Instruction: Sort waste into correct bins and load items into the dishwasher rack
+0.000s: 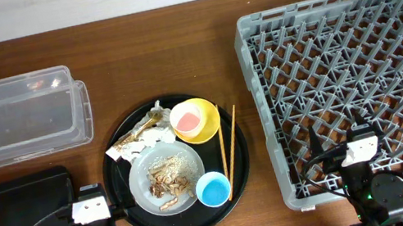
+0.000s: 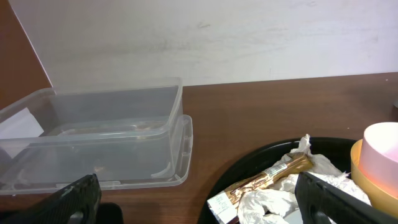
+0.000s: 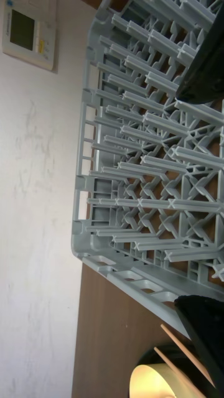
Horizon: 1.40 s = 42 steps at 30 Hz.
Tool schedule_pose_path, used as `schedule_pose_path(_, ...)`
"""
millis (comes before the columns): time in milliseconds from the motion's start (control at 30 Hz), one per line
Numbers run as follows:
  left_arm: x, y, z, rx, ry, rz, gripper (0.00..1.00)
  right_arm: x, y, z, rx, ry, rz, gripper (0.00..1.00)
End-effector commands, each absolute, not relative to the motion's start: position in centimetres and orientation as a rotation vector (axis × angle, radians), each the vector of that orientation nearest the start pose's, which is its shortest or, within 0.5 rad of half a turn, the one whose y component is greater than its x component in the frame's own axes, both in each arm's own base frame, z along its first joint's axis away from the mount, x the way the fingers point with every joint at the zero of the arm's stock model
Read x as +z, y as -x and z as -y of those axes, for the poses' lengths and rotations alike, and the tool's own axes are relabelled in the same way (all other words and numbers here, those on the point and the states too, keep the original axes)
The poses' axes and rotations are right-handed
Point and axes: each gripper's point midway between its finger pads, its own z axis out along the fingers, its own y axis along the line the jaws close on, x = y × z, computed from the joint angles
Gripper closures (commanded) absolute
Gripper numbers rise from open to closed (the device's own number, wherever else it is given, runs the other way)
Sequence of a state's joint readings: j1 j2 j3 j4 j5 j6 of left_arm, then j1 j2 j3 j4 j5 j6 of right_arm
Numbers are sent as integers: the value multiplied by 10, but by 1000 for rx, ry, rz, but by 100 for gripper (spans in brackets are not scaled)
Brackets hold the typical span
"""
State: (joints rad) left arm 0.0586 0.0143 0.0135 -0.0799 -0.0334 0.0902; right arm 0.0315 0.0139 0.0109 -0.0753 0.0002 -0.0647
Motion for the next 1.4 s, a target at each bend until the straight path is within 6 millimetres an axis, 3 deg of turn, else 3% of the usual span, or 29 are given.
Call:
schedule_pose_path(0, 156, -245, -18, 143, -23, -1652, 1, 155, -246, -5, -41, 74, -1652, 2)
schedule_pose_path(733, 156, -245, -18, 143, -23, -1652, 1, 155, -246, -5, -41, 74, -1652, 2)
schedule_pose_path(800, 164, -246, -18, 140, -24, -1621, 1, 155, -246, -5, -41, 74, -1652, 2)
schedule_pose_path(833, 172, -246, -7, 62, -45, -1588, 1, 155, -246, -5, -41, 74, -1652, 2)
schedule_pose_path(900, 173, -241, 40, -247, -160, -1579, 1, 155, -246, -5, -41, 74, -1652, 1)
schedule_pose_path(967, 175, -210, 101, -652, -390, -1564, 1, 155, -246, -5, -41, 74, -1652, 2)
schedule_pose_path(1033, 184, -171, 138, -883, -651, -1478, 1, 155, -246, -5, -41, 74, -1652, 2)
schedule_pose_path(1133, 198, -155, 147, -907, -768, -1377, 1, 155, -246, -5, -41, 74, -1652, 2)
schedule_pose_path(1267, 243, -168, 131, -856, -583, -1287, 1, 155, -246, -5, -41, 74, -1652, 2)
schedule_pose_path(1367, 262, -174, 123, -788, -532, -1257, 1, 155, -246, -5, -41, 74, -1652, 2)
